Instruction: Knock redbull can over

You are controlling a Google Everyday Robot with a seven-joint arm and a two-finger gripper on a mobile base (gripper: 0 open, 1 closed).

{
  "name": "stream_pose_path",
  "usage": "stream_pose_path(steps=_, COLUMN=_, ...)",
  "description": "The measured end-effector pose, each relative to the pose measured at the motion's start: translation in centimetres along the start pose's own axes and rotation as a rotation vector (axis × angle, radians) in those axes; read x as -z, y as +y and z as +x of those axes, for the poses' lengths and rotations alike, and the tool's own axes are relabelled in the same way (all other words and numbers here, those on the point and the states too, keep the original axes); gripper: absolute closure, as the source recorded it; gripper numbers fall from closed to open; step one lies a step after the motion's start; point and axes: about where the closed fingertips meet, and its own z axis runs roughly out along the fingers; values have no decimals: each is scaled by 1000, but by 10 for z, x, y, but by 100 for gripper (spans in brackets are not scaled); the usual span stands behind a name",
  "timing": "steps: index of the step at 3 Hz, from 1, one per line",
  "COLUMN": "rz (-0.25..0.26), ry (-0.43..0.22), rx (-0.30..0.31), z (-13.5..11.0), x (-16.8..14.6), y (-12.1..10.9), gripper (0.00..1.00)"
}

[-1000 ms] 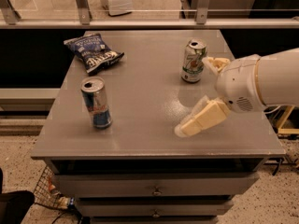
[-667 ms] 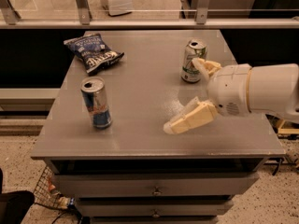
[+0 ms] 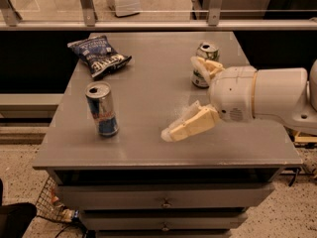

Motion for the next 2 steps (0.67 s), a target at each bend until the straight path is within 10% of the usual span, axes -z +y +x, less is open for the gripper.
stream_pose_path(steps=2, rz=11, ry=-119, rx=-32, z=-3, x=-47, y=6, gripper=0)
